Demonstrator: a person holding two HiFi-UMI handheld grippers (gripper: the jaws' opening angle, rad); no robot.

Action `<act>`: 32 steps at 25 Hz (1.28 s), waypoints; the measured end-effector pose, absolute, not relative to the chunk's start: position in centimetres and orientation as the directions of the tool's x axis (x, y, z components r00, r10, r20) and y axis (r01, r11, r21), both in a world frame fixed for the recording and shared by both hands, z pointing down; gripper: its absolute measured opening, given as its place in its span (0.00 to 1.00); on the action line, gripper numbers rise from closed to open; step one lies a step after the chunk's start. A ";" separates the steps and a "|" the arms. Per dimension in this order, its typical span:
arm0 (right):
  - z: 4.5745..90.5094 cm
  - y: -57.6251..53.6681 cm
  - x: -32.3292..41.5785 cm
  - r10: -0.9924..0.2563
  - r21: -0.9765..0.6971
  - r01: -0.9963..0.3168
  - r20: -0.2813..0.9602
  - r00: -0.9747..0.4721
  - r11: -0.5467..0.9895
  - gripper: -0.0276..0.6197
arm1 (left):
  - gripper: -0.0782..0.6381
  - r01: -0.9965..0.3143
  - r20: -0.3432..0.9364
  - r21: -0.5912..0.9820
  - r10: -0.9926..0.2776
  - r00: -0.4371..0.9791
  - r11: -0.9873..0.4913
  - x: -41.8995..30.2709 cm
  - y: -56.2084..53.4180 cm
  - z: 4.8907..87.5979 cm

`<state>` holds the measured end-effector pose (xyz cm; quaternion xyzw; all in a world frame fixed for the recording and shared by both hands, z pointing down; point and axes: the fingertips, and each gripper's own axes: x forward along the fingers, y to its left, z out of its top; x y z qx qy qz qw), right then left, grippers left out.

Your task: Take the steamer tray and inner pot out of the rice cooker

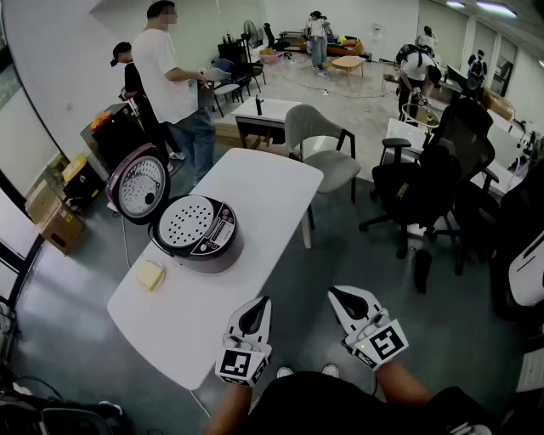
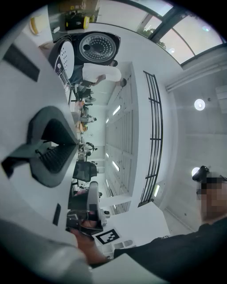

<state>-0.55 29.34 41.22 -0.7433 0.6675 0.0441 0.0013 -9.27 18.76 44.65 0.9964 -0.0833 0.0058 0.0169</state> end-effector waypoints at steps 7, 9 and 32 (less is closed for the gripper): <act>41.2 28.1 -1.0 -0.991 0.064 -0.991 -0.069 0.113 -0.117 0.04 | 0.10 -0.169 0.015 0.035 -0.168 0.986 -0.985 -9.9 17.3 44.8; 41.1 27.5 -1.1 -0.991 0.070 -0.990 -0.070 0.117 -0.121 0.04 | 0.10 -0.169 0.011 0.033 -0.169 0.986 -0.985 -10.1 16.8 44.6; 42.4 20.4 1.0 -0.984 0.051 -0.986 -0.079 0.157 -0.162 0.59 | 0.42 -0.304 0.026 0.006 -0.304 0.952 -0.953 -11.7 9.0 44.7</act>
